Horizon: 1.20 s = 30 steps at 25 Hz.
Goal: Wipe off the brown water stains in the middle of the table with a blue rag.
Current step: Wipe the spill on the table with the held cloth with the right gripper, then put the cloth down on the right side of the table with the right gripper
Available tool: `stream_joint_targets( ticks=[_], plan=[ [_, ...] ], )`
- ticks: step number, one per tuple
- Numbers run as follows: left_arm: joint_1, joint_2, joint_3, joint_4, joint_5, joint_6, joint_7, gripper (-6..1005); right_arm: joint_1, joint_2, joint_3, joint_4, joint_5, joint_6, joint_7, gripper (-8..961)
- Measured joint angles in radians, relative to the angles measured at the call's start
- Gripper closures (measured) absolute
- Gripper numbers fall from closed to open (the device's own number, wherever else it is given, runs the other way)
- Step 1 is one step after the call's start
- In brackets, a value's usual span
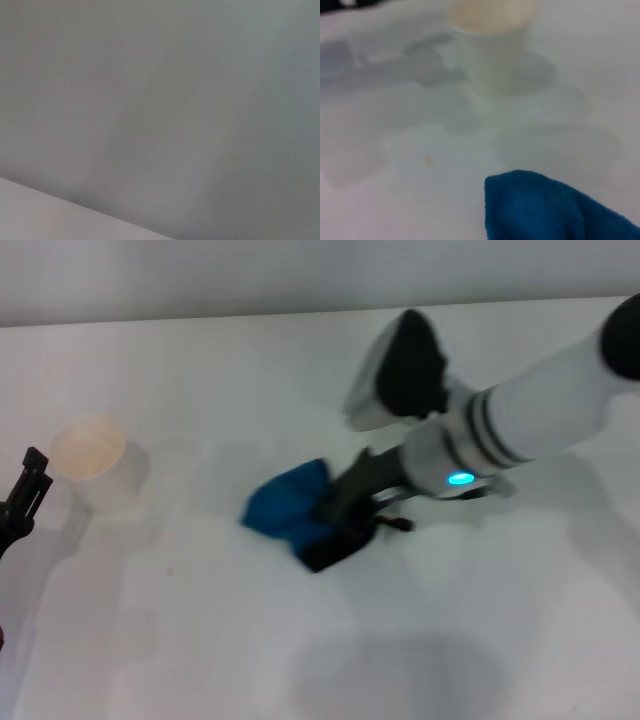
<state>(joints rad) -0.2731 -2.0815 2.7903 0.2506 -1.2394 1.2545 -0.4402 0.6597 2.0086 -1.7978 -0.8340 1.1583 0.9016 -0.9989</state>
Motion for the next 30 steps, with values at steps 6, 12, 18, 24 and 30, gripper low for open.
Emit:
stream_joint_targets(
  ticks=[6,12,18,24,30],
  plan=[
    [-0.002,0.0,0.0,-0.004,0.0,0.0,0.0,112,-0.042,-0.003,0.186,-0.061,-0.205,0.213,-0.021,802],
    [-0.004,0.0,0.0,-0.005,0.0,0.0,-0.001,112,-0.088,-0.001,0.266,-0.149,-0.276,0.416,-0.073,796],
    [-0.006,0.001,0.0,-0.007,0.0,0.0,-0.001,111,-0.103,-0.001,0.272,-0.24,-0.373,0.55,-0.08,790],
    [-0.007,0.001,0.0,-0.007,0.0,0.001,-0.002,111,-0.116,0.0,0.276,-0.259,-0.45,0.603,-0.068,784],
    [-0.007,0.002,0.0,-0.007,0.0,0.002,-0.002,112,-0.116,0.003,0.271,-0.284,-0.451,0.668,-0.077,778]
  ],
)
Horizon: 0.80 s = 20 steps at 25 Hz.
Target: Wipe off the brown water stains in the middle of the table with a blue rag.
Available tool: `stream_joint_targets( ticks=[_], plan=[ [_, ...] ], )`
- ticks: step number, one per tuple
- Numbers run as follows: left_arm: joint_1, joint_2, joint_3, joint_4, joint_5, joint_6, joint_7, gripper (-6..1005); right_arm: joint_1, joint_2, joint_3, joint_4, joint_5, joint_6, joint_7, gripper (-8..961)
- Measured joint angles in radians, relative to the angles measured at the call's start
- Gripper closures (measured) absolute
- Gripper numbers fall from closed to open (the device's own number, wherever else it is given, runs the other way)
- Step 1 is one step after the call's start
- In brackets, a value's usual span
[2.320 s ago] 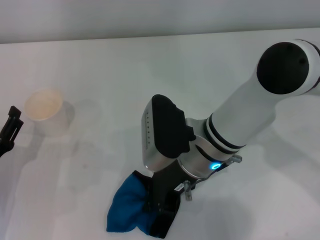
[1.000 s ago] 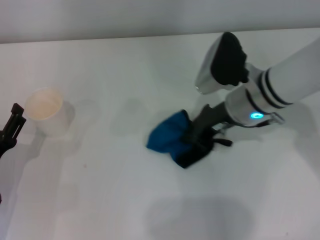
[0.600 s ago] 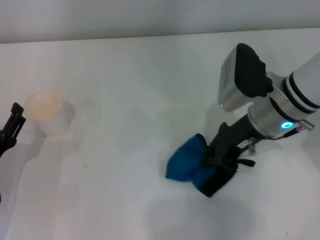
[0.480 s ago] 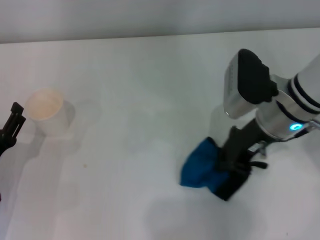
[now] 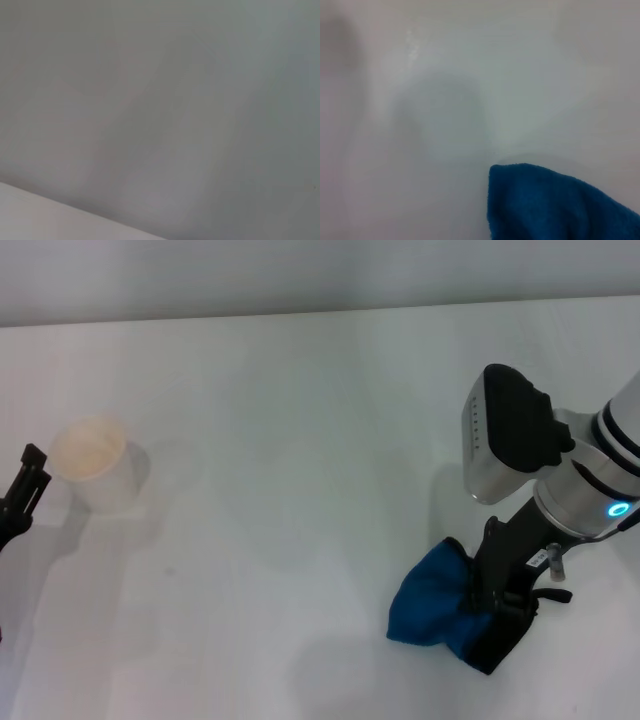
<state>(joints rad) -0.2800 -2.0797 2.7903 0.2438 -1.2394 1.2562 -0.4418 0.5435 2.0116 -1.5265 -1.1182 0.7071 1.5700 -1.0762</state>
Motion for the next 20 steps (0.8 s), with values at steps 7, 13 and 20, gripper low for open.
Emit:
stream_joint_targets(
  ticks=[7,13,20],
  plan=[
    [-0.006,0.0,0.0,0.0,0.0,0.0,0.0,112,-0.005,0.002,-0.001,-0.035,0.004,-0.001,0.002,771],
    [-0.006,0.0,-0.007,0.0,-0.001,-0.001,0.0,111,-0.009,0.002,-0.002,-0.035,0.009,-0.025,-0.001,765],
    [-0.005,0.0,-0.012,0.0,-0.002,-0.002,-0.013,112,-0.016,0.002,0.004,-0.056,0.098,-0.054,-0.025,538]
  ],
)
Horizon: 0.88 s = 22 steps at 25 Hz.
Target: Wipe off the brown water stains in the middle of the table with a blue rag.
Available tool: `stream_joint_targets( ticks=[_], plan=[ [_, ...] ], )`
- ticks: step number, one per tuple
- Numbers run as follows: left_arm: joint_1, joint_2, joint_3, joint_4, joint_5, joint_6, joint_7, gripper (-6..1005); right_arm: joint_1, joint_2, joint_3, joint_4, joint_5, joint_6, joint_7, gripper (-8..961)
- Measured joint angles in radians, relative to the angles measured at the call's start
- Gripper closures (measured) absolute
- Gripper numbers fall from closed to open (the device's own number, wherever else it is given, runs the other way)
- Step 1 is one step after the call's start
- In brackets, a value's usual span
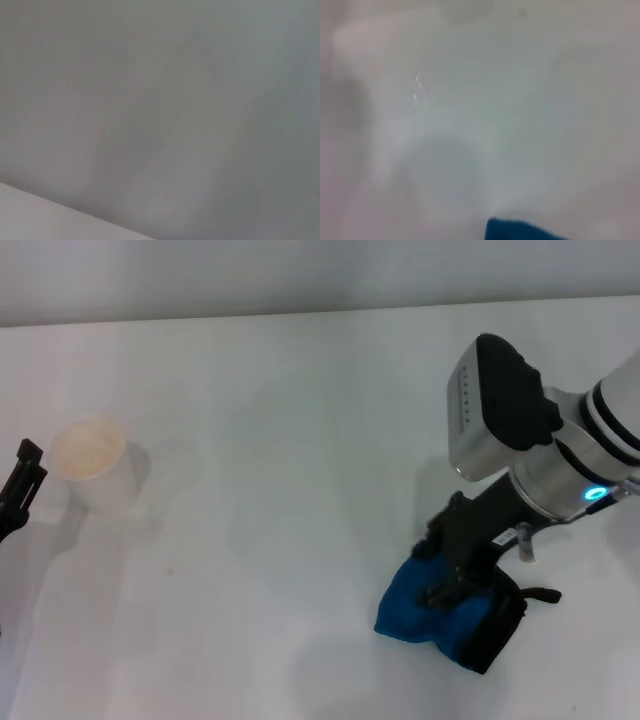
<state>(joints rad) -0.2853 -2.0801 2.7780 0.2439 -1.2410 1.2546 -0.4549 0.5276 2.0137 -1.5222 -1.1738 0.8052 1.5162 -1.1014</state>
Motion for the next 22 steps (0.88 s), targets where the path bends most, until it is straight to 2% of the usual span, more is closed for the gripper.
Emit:
stream_joint_targets(
  ticks=[6,14,15,17,22],
  plan=[
    [-0.001,0.0,-0.001,0.0,0.0,0.0,-0.001,111,-0.01,0.0,0.051,-0.004,0.102,-0.091,-0.03,290],
    [-0.003,0.0,-0.002,0.0,0.0,0.0,-0.001,111,-0.059,-0.001,0.206,0.089,0.43,-0.381,-0.18,112],
    [-0.003,0.0,-0.002,0.0,0.0,0.0,-0.001,111,-0.087,-0.001,0.23,0.123,0.55,-0.462,-0.253,114],
    [-0.002,0.0,-0.002,0.0,0.0,0.0,-0.001,111,-0.102,-0.001,0.238,0.142,0.61,-0.498,-0.29,118],
    [-0.001,0.0,-0.002,0.0,0.0,0.0,-0.001,111,-0.148,-0.001,0.293,0.306,0.984,-0.583,-0.512,124]
  ],
)
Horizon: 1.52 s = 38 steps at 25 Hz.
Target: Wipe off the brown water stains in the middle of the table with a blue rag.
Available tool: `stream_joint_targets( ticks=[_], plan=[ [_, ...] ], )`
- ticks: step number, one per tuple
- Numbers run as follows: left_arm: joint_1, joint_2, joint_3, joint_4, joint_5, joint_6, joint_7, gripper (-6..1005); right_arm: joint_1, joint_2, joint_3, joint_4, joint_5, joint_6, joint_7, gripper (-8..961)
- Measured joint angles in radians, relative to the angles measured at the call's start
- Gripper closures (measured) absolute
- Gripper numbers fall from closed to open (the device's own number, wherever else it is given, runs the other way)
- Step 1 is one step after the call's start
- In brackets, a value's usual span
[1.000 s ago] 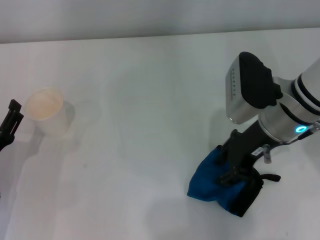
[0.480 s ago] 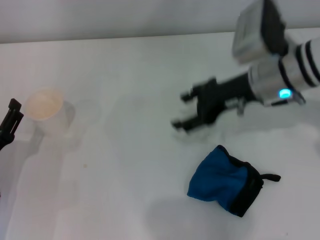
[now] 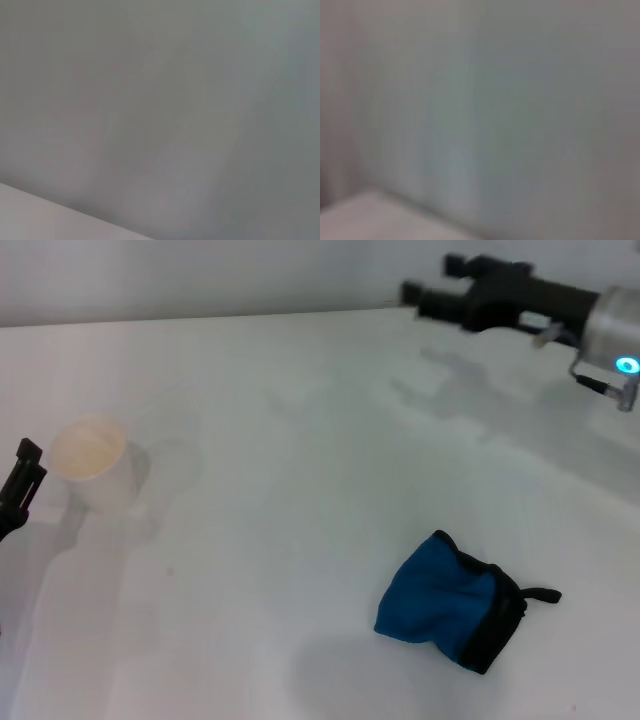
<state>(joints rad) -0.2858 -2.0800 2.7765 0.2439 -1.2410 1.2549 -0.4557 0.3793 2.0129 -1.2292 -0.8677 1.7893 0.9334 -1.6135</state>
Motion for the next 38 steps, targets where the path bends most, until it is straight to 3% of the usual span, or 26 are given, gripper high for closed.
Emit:
stream_joint_targets(
  ticks=[4,8,16,25,38],
  plan=[
    [0.0,0.0,0.0,0.0,0.0,0.0,0.0,111,-0.002,0.0,0.091,0.168,0.204,0.016,-0.155,124],
    [0.0,0.002,0.0,-0.002,0.0,0.0,-0.011,112,-0.007,0.001,0.175,0.304,0.331,0.042,-0.44,124],
    [0.001,0.002,-0.001,-0.005,-0.008,0.0,-0.012,112,-0.013,0.004,0.192,0.521,0.628,0.045,-0.982,123],
    [0.01,0.002,-0.002,-0.007,-0.051,0.003,-0.036,112,-0.009,0.004,0.286,0.621,0.7,0.052,-1.007,123],
    [0.0,0.001,-0.002,-0.029,-0.051,0.0,-0.037,112,-0.004,0.004,0.297,0.649,0.702,0.087,-1.003,124]
  ],
)
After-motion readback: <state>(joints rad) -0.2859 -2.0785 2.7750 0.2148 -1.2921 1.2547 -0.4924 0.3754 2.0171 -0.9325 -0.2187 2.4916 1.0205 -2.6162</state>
